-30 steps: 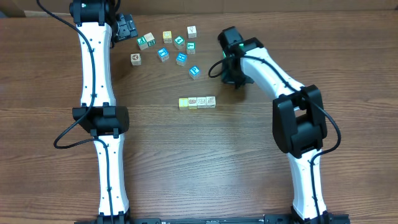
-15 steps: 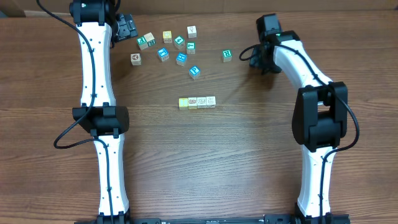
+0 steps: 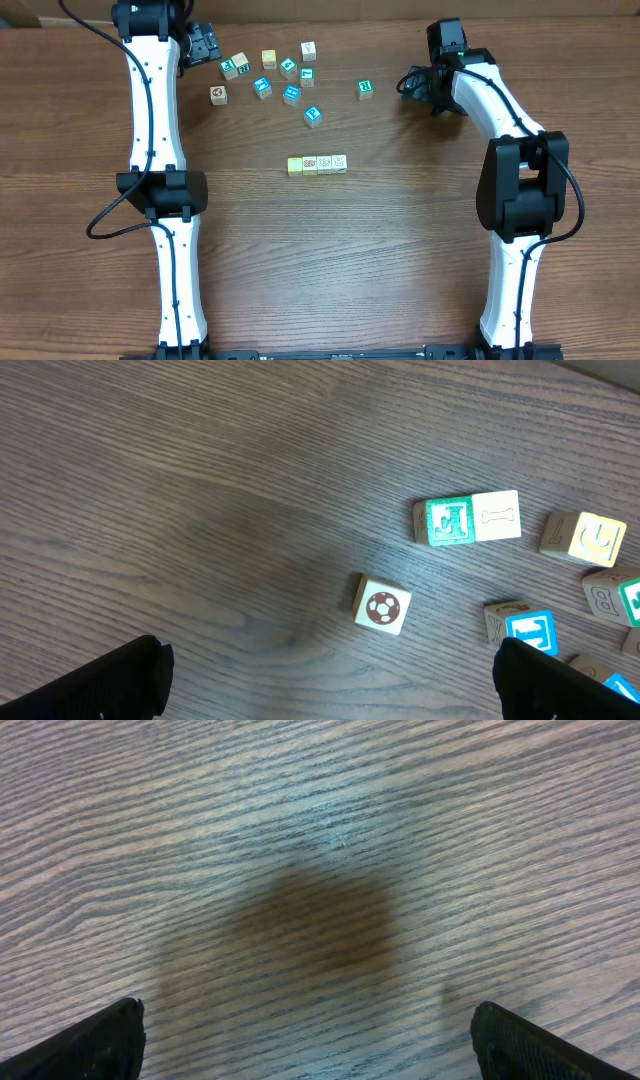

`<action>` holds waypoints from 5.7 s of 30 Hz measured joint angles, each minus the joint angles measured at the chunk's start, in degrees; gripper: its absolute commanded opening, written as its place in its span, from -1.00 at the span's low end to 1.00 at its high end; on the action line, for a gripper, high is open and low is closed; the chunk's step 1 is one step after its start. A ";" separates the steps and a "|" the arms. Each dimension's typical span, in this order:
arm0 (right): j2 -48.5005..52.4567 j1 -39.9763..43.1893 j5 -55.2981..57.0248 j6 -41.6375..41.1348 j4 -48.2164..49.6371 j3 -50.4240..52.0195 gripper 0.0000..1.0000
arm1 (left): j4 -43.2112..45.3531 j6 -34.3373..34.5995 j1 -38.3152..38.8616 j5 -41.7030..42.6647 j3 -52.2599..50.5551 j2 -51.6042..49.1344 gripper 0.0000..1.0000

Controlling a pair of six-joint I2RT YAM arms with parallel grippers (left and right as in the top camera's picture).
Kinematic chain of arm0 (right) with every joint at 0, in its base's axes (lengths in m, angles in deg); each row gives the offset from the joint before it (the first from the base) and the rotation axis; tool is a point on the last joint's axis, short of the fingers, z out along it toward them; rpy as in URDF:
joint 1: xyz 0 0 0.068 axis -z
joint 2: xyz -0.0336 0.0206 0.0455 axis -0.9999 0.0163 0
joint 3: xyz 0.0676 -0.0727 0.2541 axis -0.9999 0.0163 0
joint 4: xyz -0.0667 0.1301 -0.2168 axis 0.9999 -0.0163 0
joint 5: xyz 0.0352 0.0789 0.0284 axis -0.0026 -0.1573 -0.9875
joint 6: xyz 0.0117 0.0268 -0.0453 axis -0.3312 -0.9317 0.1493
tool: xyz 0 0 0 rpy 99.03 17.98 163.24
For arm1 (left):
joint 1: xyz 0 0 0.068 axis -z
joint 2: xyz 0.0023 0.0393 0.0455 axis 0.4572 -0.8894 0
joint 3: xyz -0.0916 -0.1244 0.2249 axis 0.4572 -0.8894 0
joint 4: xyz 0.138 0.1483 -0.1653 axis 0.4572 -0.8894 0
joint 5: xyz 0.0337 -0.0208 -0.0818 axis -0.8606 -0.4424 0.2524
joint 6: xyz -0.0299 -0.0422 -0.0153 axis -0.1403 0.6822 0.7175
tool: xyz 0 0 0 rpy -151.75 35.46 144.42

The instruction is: Form a horizontal line

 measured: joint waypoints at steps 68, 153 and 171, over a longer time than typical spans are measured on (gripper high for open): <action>0.00 -0.02 0.00 0.15 0.00 0.00 1.00 | 0.00 0.00 0.00 0.00 0.00 0.00 1.00; 0.00 -0.02 0.00 0.17 0.02 0.00 1.00 | 85.02 0.20 0.28 8.28 -141.06 83.27 1.00; 0.00 -0.02 0.00 0.15 0.00 0.00 1.00 | 101.59 0.20 0.28 5.95 -166.03 91.86 1.00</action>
